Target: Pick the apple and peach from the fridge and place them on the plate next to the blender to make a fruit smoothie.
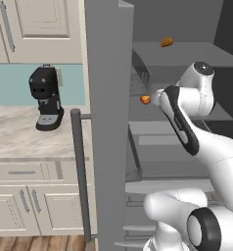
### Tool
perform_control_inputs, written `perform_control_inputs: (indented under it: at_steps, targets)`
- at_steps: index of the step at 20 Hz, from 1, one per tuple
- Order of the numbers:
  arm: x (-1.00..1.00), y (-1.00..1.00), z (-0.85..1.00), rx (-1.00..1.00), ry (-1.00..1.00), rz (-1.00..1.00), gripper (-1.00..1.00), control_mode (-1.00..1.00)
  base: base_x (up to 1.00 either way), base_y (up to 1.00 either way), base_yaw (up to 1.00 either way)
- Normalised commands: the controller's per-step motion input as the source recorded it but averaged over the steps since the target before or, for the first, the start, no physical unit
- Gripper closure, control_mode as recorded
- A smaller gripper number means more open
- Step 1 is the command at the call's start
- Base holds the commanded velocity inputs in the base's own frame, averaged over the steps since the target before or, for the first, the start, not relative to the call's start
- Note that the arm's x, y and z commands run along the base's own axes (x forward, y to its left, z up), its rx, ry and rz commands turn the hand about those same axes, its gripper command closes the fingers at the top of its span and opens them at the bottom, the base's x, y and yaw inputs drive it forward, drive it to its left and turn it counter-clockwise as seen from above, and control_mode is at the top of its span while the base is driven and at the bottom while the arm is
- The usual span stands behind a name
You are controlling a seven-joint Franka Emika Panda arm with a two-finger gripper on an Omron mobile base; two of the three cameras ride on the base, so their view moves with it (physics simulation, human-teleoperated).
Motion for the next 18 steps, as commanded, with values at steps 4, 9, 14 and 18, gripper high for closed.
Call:
perform_control_inputs:
  at_steps: [4,9,14,18]
  targets:
    - [0.85,0.0,-0.18,0.0,0.05,0.03,-1.0,-1.0,0.0,0.0,0.0]
    - [0.76,0.0,-0.44,0.0,0.0,0.01,-1.0,-1.0,0.0,0.0,0.0]
    - [0.85,0.0,-0.33,0.0,0.0,0.0,-1.0,-1.0,0.0,0.0,0.0]
    - [0.79,0.0,-0.03,0.0,0.0,0.0,-1.0,-1.0,0.0,0.0,0.0]
